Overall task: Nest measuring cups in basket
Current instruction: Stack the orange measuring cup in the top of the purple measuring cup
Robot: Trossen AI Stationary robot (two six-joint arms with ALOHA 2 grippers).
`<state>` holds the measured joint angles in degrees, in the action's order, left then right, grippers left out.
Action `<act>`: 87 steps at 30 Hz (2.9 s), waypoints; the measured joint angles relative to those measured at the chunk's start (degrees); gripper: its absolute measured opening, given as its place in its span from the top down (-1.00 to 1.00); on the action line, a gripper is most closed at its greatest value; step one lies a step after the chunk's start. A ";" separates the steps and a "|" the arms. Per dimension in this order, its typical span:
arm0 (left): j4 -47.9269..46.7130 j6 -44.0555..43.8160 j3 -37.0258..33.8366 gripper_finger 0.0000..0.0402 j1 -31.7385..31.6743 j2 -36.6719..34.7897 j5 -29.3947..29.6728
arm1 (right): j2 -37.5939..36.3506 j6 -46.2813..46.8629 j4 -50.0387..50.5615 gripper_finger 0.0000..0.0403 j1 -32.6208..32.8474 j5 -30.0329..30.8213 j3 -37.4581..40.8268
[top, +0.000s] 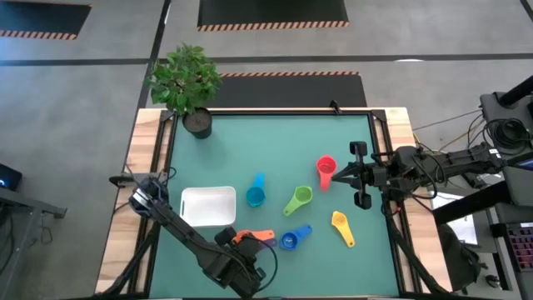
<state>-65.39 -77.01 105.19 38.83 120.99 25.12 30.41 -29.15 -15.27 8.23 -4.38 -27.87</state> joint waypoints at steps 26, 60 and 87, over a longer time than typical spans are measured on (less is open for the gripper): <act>0.30 0.00 0.00 0.65 -0.09 -0.04 1.37 | 0.00 0.00 0.09 0.96 0.00 0.02 0.02; -2.75 54.82 2.96 1.00 -7.03 -0.92 9.52 | 0.04 0.92 1.40 0.96 0.00 0.00 0.00; 27.59 65.34 -17.45 1.00 -12.04 -4.08 -0.32 | 0.07 6.78 3.39 0.96 0.02 -0.09 0.00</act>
<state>-37.79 -11.67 87.74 26.79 116.90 24.81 30.48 -22.37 -11.88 8.25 -4.47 -27.88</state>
